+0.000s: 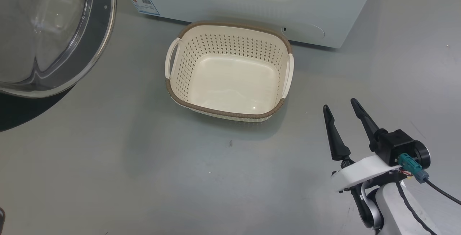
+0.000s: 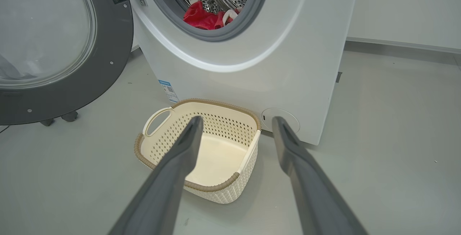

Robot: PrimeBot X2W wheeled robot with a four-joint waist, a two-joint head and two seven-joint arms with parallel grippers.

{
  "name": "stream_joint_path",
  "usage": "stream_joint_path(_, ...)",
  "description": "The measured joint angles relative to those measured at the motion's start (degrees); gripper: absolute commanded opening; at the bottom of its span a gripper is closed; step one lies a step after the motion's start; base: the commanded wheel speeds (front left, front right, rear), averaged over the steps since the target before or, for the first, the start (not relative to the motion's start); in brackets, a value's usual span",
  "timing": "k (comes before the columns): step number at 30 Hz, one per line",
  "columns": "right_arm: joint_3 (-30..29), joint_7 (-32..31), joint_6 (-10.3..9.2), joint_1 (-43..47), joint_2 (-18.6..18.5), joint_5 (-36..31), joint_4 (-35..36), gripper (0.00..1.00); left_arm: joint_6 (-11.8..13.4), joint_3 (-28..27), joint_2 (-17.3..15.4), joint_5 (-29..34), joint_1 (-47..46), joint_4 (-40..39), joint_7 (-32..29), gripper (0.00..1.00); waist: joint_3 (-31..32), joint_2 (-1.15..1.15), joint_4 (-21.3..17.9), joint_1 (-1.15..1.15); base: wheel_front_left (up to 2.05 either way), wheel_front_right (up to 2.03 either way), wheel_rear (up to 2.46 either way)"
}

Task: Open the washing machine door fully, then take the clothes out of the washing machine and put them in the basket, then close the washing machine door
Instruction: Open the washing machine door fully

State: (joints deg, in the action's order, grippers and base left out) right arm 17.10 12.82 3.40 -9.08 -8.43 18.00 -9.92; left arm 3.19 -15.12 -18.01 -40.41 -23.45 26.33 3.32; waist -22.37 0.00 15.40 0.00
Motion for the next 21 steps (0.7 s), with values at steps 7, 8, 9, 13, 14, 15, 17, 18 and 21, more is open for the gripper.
stream_joint_path(7, 0.13, 0.01, 0.01, -0.14, 0.07, 0.0, -0.71, 1.0, -1.02, 1.0, -0.29, 0.2, -0.95, 2.78, 1.05, 0.0, 0.19, 0.0, 0.24, 0.0, 0.0, 0.0, 0.0)
stream_joint_path(8, 0.13, 0.01, 0.01, -0.15, 0.1, 0.0, -0.93, 1.0, -1.08, 1.3, -0.3, 0.35, -1.02, 3.07, 1.13, 0.0, 0.37, 0.0, 0.26, 0.0, 0.0, 0.0, 0.0)
stream_joint_path(9, 0.13, 0.01, 0.03, -0.16, 0.19, 0.0, -1.13, 1.0, -1.32, 1.65, -0.31, 0.73, -1.02, 3.33, 1.45, 0.0, 0.6, 0.0, 0.29, 0.0, 0.0, 0.0, 0.0)
stream_joint_path(13, 0.25, 0.1, 0.05, -0.37, 0.96, 0.04, -1.99, 1.0, -2.3, 2.67, -0.25, 1.33, -1.02, 4.46, 2.4, 0.0, 1.71, 0.0, 0.28, 0.0, 0.0, 0.0, 0.0)
stream_joint_path(14, 0.29, 0.1, 0.07, -0.42, 1.14, 0.12, -2.2, 1.0, -2.55, 3.0, -0.21, 1.62, -1.02, 4.56, 2.69, 0.0, 2.03, 0.0, 0.27, 0.0, 0.0, 0.0, 0.0)
stream_joint_path(15, 0.33, 0.11, 0.08, -0.46, 1.27, 0.16, -2.43, 1.0, -2.91, 3.47, -0.13, 2.01, -1.01, 4.61, 3.04, 0.0, 2.38, 0.0, 0.25, 0.0, 0.0, 0.0, 0.0)
stream_joint_path(17, 0.44, 0.16, 0.32, -0.49, 1.55, 0.56, -2.92, 1.0, -3.26, 4.46, 0.12, 2.89, -1.0, 4.66, 3.41, 0.0, 3.13, 0.0, 0.2, 0.0, 0.0, 0.0, 0.0)
stream_joint_path(18, 0.46, 0.2, 0.57, -0.49, 1.71, 0.63, -3.25, 1.0, -3.55, 5.08, 0.29, 3.31, -0.97, 4.71, 3.64, 0.0, 3.55, 0.0, 0.17, 0.0, 0.0, 0.0, 0.0)
stream_joint_path(21, 0.48, 0.62, 0.58, -0.49, 2.27, 0.76, -4.03, 1.0, -4.36, 6.9, 0.73, 4.36, -0.85, 4.77, 3.9, 0.0, 4.95, 0.0, 0.05, 0.0, 0.0, 0.0, 0.0)
